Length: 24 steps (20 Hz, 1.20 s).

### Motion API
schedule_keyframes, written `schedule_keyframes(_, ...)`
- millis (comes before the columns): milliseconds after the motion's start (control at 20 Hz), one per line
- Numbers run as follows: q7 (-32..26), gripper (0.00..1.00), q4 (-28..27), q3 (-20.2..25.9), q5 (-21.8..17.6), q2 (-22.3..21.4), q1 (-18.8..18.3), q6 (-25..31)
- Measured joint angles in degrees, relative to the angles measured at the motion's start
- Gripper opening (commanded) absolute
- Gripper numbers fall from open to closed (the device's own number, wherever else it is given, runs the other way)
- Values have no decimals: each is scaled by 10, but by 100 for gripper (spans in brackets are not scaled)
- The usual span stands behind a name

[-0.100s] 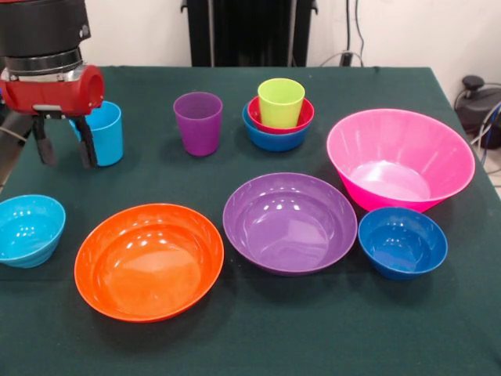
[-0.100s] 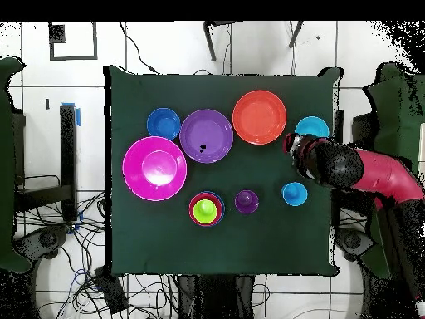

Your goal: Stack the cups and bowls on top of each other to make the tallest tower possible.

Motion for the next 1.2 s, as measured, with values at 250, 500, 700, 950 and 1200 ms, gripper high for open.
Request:
schedule_keyframes(250,79,100,0,-44,14,-9,15,-22)
schedule_keyframes(500,122,100,0,-87,21,-15,24,-43)
schedule_keyframes(700,126,100,-1,-108,25,-20,28,-51)
schedule_keyframes(950,126,100,-9,-143,35,-21,46,-51)
schedule_keyframes(1200,126,100,-25,-173,55,-18,79,-51)
